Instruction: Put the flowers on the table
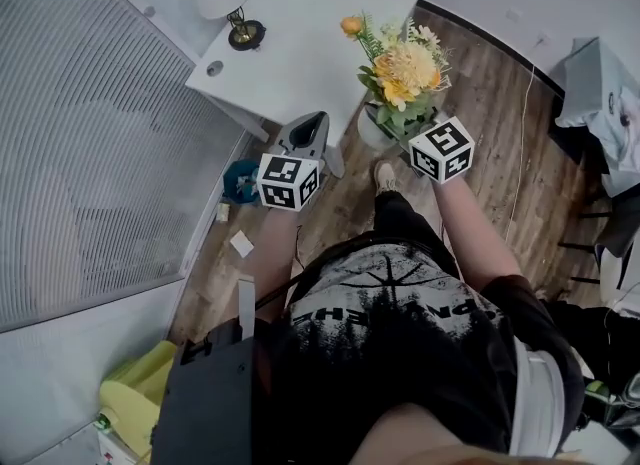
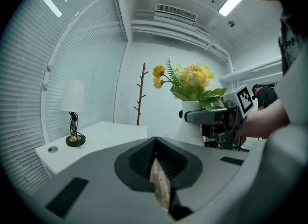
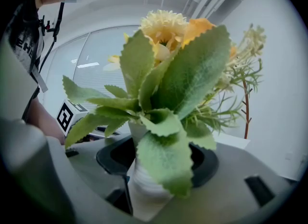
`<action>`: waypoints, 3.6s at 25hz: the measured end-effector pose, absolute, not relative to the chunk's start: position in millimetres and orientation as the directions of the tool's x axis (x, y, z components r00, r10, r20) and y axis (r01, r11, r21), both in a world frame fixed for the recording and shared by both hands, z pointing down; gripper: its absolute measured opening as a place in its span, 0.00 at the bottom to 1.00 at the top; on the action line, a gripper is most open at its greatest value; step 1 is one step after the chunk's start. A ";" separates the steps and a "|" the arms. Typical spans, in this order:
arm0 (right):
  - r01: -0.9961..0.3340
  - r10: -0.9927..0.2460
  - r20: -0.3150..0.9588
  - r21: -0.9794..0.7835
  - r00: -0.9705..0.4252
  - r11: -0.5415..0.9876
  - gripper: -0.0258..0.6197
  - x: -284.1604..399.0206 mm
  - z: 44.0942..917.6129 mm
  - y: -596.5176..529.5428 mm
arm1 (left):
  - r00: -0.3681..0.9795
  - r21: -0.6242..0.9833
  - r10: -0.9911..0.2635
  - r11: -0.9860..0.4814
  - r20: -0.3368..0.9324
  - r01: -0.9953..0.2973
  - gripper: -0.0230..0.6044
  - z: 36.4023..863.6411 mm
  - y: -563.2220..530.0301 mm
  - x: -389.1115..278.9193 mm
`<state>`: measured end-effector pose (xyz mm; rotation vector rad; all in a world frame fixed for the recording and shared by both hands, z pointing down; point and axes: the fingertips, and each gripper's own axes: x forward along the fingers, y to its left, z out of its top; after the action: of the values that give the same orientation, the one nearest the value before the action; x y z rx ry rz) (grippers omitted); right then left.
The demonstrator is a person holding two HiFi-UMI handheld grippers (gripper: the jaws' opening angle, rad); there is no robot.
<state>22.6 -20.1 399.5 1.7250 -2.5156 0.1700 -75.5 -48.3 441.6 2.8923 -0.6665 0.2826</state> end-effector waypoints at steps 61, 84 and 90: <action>-0.706 -0.701 0.100 -0.025 -0.706 0.707 0.42 102.9 486.0 -428.4 | 0.650 0.203 -0.635 -0.632 0.417 -0.748 0.06 528.4 -372.7 18.7; -0.699 -0.697 0.065 0.001 -0.714 0.715 0.42 101.2 496.3 -438.2 | 0.630 0.228 -0.633 -0.601 0.450 -0.766 0.06 551.3 -364.9 23.8; -0.702 -0.700 0.071 -0.010 -0.710 0.712 0.42 101.2 498.3 -438.8 | 0.633 0.223 -0.630 -0.607 0.450 -0.763 0.05 551.0 -365.5 24.0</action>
<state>101.2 -438.8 498.3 1.1682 -2.8485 0.0555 24.0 -365.5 551.0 2.4620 -1.1041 0.4625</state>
